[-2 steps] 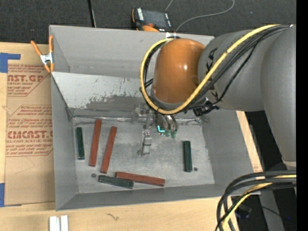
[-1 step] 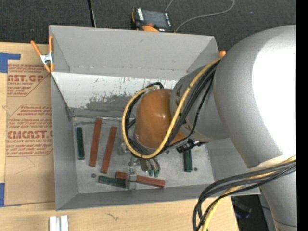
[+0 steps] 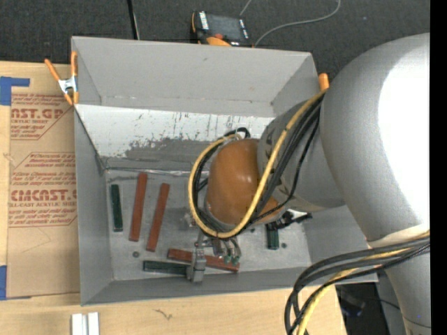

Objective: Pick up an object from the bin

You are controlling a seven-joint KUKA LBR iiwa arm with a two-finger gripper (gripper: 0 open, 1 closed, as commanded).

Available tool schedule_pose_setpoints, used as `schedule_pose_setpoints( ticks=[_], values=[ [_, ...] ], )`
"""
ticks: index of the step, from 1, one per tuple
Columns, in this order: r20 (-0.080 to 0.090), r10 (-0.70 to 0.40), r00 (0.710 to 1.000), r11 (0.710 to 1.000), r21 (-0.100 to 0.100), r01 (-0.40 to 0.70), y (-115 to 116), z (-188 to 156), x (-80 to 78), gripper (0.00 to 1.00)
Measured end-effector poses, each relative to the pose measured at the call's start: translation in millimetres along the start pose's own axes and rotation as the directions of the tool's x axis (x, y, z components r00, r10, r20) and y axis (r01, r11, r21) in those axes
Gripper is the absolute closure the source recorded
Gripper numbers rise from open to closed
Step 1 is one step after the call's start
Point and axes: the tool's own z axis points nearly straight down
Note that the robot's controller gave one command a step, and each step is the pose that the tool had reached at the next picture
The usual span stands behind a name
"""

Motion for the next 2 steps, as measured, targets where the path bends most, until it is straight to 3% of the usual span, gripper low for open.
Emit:
schedule_pose_setpoints(
  ticks=[1,2],
  values=[
    [-0.006,0.200,0.980,0.980,0.004,-0.200,-38.9,0.6,-5.2,0.00],
    [-0.003,0.198,0.980,0.980,0.000,-0.198,-37.5,-2.0,-5.8,1.00]
  ],
)
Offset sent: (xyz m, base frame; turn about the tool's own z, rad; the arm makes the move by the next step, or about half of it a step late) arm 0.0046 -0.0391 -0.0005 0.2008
